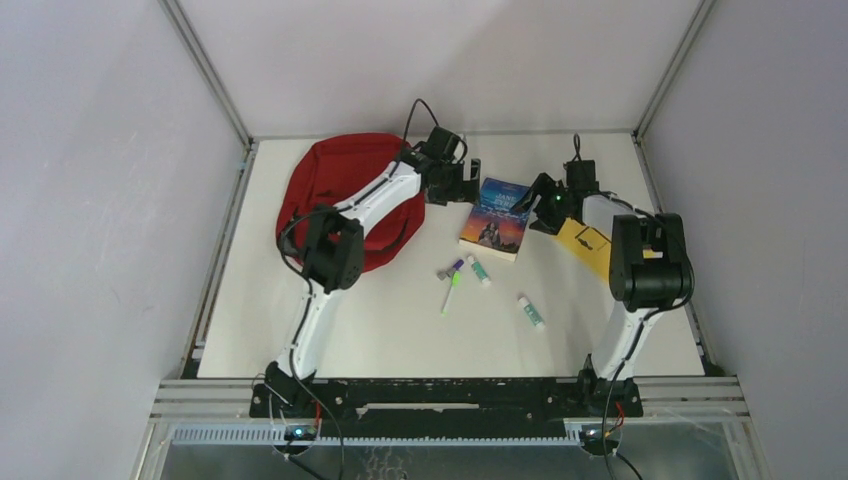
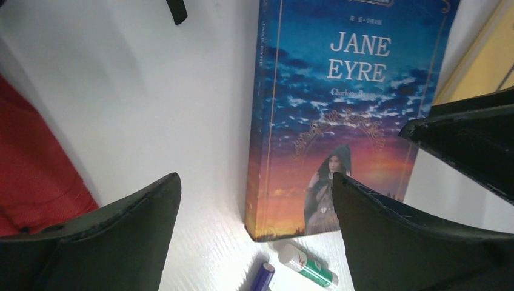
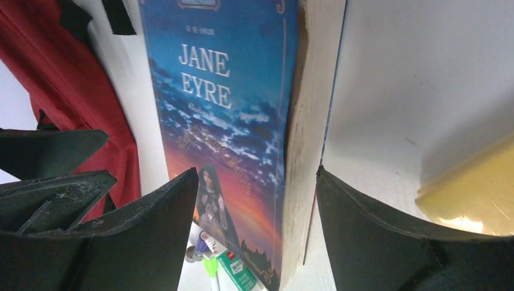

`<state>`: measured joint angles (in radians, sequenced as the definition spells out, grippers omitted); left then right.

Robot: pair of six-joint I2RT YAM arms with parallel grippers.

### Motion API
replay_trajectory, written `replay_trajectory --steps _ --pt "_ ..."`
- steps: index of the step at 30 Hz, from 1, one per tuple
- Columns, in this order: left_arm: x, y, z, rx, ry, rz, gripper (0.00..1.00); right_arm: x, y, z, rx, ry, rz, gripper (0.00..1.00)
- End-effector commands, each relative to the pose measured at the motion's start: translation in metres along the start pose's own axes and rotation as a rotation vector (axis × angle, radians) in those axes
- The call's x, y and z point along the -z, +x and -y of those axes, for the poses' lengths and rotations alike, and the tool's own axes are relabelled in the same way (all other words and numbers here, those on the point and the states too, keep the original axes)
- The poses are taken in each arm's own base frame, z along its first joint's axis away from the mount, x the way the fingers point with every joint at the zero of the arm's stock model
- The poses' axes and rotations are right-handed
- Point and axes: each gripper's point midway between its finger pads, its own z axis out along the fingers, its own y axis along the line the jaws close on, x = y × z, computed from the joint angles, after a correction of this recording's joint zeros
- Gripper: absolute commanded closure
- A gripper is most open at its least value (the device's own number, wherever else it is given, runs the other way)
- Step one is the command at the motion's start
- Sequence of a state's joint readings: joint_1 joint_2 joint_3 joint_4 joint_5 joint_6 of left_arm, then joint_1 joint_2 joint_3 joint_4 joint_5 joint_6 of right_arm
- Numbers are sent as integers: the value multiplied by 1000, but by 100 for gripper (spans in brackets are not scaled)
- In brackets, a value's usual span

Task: Pack the student bag
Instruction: Pick up the book from the center of the board.

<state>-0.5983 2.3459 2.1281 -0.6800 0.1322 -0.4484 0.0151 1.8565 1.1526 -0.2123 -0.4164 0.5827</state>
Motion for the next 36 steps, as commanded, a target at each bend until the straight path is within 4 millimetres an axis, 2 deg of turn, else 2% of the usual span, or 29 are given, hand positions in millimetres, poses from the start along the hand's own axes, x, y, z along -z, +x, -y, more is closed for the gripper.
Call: replay_trajectory --steps 1,3,7,11,16,20,24,28,36 --pt "0 -10 12 37 78 -15 2 -16 -1 -2 -28 -54 -8 20" --pt "-7 -3 11 48 103 -47 2 -21 1 2 -41 -49 -14 22" --pt "-20 17 14 75 153 -120 3 -31 4 -3 -58 -96 -36 30" --pt "-28 32 27 119 243 -182 4 -35 7 -12 -54 -127 -42 35" --pt "-26 33 43 145 338 -197 11 -35 12 -28 -40 -175 -54 62" --pt "-14 29 54 166 402 -180 13 -34 14 -37 -28 -203 -61 98" --pt "2 21 60 215 466 -145 22 -34 20 -39 -28 -213 -83 100" --pt "20 3 60 320 516 -60 35 -35 24 -37 -30 -213 -83 100" --pt "43 -2 76 331 622 -52 41 -19 26 -60 -66 -381 -101 100"
